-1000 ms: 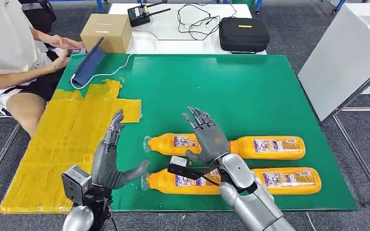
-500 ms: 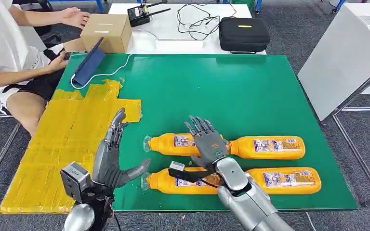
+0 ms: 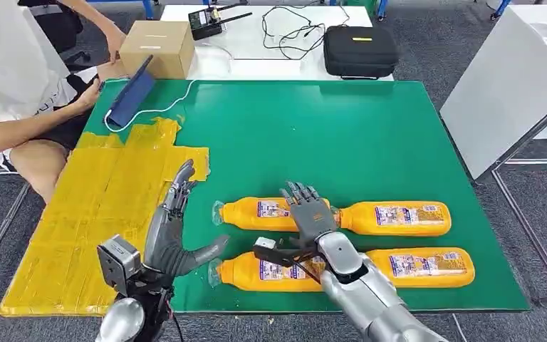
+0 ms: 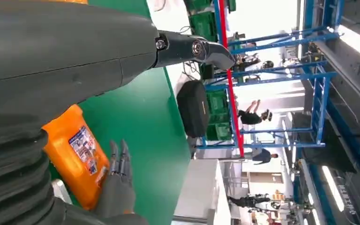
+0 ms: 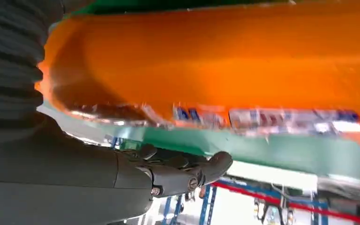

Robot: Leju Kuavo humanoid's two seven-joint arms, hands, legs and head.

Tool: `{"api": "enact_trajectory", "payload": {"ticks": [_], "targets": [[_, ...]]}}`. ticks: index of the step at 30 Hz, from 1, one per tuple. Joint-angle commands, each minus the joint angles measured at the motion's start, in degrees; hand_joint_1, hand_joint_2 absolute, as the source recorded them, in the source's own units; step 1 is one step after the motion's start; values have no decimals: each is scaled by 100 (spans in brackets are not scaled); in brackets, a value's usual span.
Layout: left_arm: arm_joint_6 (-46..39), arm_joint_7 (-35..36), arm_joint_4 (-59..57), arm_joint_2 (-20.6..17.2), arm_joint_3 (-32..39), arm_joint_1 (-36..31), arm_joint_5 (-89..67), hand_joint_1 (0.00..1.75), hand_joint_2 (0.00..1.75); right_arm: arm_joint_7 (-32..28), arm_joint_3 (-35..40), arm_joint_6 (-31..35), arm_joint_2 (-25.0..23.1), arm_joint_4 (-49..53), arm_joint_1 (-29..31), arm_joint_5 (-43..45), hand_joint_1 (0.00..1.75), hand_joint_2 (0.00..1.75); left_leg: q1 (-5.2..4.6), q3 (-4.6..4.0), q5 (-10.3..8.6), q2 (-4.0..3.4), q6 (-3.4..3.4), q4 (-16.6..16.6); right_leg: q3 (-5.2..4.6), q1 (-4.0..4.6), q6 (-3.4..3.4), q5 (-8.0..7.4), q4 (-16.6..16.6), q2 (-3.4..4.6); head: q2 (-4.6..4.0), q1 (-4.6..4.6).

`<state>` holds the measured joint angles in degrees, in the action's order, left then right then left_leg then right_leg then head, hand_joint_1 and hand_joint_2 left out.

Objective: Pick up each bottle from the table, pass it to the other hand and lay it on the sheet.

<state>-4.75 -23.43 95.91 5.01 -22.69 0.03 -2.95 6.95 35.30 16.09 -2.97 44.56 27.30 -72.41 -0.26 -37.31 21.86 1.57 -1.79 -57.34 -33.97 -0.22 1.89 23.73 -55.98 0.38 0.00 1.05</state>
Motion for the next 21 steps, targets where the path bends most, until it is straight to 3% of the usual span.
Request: {"api": "enact_trajectory", "payload": {"ticks": [1,5,6,7,8,10,21], "targets": [[114,79,-591,54,-166,-359,115,0,175,-61,-177,-587,-210,-1374,780,201,0,175,1,27,9,-13,10,-1,30,3,-2,9,2,-3,0,2],[140,79,-682,77,-218,-446,127,0,175,-154,-142,-858,-231,-1652,920,266,7,175,1,23,2,-3,8,2,25,2,-1,4,5,-12,0,0],[140,79,-682,77,-218,-446,127,0,175,-154,-142,-858,-231,-1652,920,266,38,175,4,31,5,-5,11,0,34,6,-1,6,7,-13,0,0],[147,78,-700,79,-231,-457,137,0,175,-237,-159,-871,-232,-1701,926,328,131,175,0,23,0,-4,6,4,23,1,0,2,6,-9,0,0],[147,78,-701,79,-233,-457,138,0,175,-248,-164,-869,-232,-1706,927,340,134,175,3,32,4,-5,9,2,33,4,-1,6,7,-12,0,0],[151,78,-705,78,-236,-454,147,0,175,-272,-166,-861,-229,-1721,921,363,169,175,3,33,4,-6,9,1,35,5,-1,5,6,-11,0,2],[154,82,-715,82,-240,-447,161,0,175,-329,-210,-773,-217,-1686,904,461,169,175,3,37,7,-3,10,0,40,4,-2,9,5,-14,0,0]]}}
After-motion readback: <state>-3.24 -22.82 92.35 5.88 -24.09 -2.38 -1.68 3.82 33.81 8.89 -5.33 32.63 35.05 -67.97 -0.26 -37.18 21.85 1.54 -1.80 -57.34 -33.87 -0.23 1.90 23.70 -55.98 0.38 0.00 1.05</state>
